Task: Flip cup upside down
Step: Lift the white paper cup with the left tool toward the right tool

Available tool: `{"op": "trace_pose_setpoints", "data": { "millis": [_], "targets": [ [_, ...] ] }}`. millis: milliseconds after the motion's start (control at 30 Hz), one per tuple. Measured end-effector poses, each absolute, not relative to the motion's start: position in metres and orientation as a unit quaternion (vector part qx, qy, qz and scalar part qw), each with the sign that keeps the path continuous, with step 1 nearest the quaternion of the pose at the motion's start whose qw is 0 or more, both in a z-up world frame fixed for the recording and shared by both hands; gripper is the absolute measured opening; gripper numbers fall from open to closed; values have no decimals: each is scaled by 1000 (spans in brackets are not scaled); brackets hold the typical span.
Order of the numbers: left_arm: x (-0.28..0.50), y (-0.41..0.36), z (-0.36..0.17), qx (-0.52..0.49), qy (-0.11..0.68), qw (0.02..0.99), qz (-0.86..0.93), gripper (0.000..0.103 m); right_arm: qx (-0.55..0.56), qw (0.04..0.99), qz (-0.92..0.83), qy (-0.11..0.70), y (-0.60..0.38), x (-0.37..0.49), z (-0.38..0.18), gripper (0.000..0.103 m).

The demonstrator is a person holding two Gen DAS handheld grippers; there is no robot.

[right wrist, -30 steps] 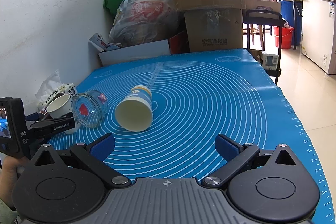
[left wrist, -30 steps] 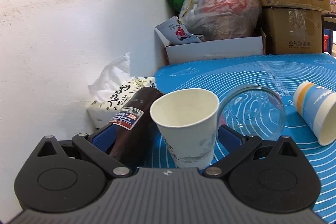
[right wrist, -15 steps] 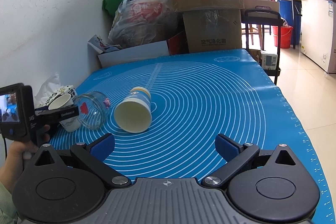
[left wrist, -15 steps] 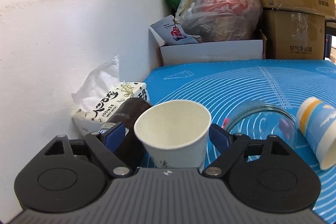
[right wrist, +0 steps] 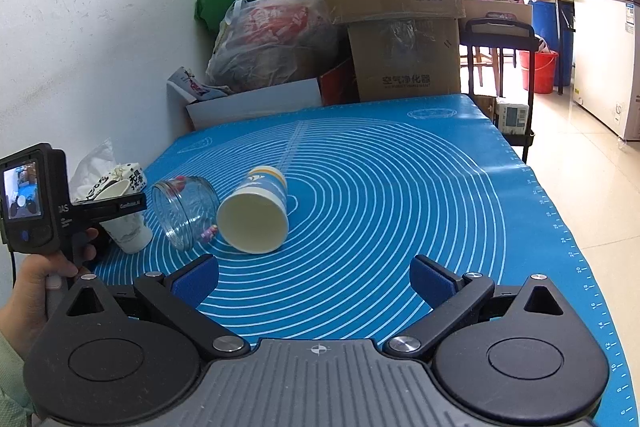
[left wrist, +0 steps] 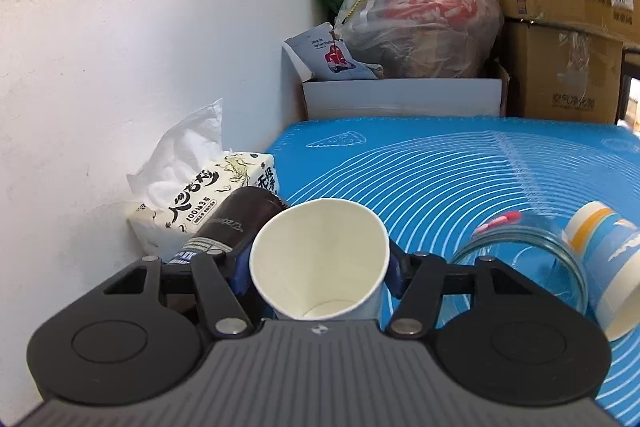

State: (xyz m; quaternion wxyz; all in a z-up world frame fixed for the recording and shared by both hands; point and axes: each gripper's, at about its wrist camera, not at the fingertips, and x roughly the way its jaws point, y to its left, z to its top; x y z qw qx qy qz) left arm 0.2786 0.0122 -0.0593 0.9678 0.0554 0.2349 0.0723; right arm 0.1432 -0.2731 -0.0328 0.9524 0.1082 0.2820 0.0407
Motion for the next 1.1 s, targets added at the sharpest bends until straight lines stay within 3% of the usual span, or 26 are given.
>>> {"op": "trace_pose_setpoints", "data": {
  "millis": [467,1100],
  "targets": [
    [191,-11,-33,68,238,969,-27,63,99,959,34,263,-269,122,-20,103],
    [129,-64,-61,99,265,953,-108,65,103,949,3,299,-283,84,-40,103]
  ]
}}
